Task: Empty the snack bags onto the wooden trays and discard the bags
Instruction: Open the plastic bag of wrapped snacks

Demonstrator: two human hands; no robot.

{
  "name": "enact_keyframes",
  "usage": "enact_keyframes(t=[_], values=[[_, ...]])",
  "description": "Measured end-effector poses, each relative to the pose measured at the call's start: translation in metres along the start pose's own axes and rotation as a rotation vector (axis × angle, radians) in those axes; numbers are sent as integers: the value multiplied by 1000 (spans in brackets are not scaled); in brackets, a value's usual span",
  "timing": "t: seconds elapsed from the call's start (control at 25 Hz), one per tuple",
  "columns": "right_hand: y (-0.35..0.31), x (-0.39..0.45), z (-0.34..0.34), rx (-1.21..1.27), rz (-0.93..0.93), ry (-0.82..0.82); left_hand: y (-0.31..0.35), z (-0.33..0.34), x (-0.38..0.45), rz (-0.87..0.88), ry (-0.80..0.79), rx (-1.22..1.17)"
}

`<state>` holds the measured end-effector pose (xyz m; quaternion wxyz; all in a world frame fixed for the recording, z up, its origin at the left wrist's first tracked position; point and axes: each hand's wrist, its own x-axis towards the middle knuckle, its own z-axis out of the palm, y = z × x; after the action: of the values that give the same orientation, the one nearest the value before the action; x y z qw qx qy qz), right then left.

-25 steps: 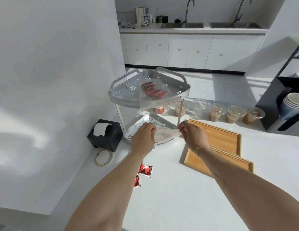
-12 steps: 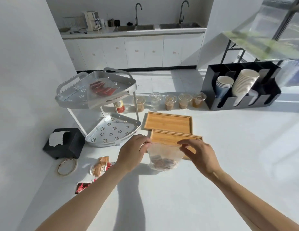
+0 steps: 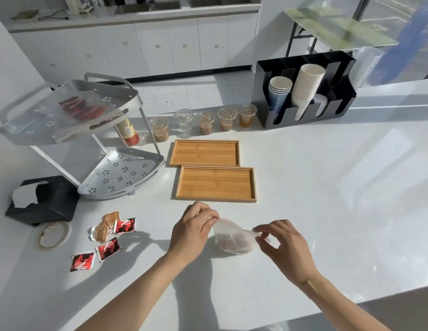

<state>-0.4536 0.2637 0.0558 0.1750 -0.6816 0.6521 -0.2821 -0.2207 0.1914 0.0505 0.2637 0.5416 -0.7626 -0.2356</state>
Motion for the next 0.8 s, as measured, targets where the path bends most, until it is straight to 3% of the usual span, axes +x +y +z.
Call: enact_keyframes(t=[0.12, 0.2, 0.36, 0.56, 0.8], values=[[-6, -3, 11, 75, 0, 23, 12, 6, -2, -9, 85, 121], [-14, -4, 21, 29, -64, 92, 26, 8, -5, -147, 125, 74], [-20, -5, 37, -93, -192, 168, 53, 5, -8, -675, -167, -424], [-26, -8, 42, -68, -252, 118, 50, -2, -11, -805, -227, -583], [-43, 21, 25, 413, 244, -291, 42, -10, -12, -750, -284, -601]])
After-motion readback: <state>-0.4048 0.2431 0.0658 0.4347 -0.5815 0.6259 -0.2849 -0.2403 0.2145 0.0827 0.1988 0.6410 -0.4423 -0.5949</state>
